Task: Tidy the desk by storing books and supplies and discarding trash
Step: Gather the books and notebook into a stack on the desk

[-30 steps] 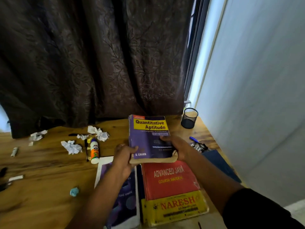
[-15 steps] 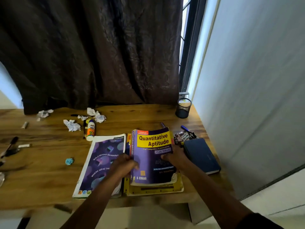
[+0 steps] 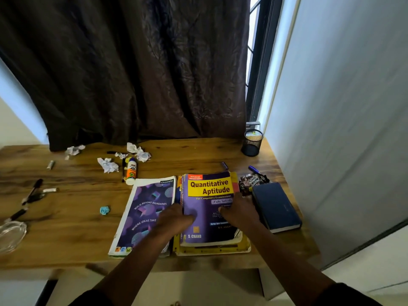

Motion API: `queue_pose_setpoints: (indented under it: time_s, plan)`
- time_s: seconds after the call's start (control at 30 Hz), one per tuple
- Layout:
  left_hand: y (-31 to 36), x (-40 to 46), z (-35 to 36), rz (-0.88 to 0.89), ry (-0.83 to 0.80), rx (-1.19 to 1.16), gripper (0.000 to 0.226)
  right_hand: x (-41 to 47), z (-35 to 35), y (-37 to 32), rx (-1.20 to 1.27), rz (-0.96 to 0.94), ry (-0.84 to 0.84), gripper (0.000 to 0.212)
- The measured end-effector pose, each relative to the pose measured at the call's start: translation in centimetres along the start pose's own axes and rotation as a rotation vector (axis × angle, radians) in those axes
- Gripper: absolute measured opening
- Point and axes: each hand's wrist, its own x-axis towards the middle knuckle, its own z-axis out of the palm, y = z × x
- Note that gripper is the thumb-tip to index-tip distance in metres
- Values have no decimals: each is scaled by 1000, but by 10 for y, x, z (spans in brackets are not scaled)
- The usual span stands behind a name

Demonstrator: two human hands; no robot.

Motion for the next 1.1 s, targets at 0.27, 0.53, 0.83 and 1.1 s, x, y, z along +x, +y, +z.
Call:
queue_pose_setpoints:
  time_s: [0.27, 0.53, 0.83, 1.1]
  plan:
    - [-12, 8, 8, 91, -18, 43, 53, -3, -2, -5, 2, -39, 40, 43]
    - [-14, 23, 5, 82, 5, 93, 58, 3, 2, -12, 6, -37, 70, 49]
    - [-16, 30, 15, 136, 81, 228, 59, 3, 0, -18, 51, -41, 26, 42]
    - [-17, 30, 11, 182, 39, 136, 37, -2, -11, -24, 7, -93, -5, 27]
